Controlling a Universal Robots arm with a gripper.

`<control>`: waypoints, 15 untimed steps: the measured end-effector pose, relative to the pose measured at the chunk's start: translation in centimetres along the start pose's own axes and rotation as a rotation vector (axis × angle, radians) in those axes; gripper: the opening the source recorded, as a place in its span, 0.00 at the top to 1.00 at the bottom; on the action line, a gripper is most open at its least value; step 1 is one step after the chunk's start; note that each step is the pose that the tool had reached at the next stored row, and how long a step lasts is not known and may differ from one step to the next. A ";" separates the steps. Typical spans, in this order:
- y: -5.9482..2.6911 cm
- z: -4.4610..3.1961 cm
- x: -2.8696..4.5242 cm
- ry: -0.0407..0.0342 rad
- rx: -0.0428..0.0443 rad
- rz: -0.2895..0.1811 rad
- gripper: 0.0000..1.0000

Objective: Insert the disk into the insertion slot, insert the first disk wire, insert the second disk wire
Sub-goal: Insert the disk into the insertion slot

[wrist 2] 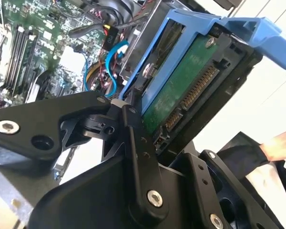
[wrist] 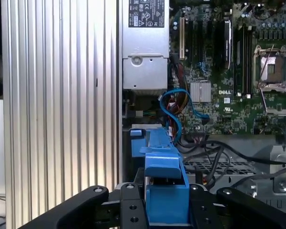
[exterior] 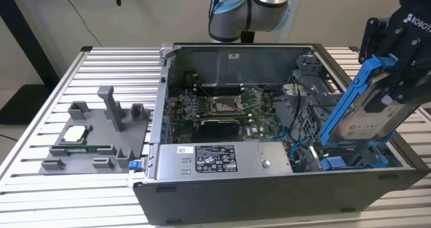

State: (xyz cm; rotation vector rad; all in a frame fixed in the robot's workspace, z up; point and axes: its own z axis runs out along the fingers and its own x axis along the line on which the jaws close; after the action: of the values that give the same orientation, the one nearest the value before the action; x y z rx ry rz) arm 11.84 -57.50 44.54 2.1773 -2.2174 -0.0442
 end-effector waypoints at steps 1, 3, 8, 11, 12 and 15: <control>-0.01 0.19 0.00 -0.0001 0.0002 0.000 0.67; -0.03 0.55 0.00 0.0000 0.0005 0.000 0.67; -0.07 1.46 -0.01 -0.0001 0.0011 0.000 0.67; -0.12 2.01 0.00 -0.0001 0.0014 0.000 0.67; -0.15 2.19 -0.01 -0.0002 0.0016 0.000 0.67; -0.35 2.70 -0.01 -0.0001 0.0021 0.000 0.67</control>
State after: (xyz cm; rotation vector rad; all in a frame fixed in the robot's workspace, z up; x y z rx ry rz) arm 12.07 -57.50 41.82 2.1784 -2.2185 -0.0420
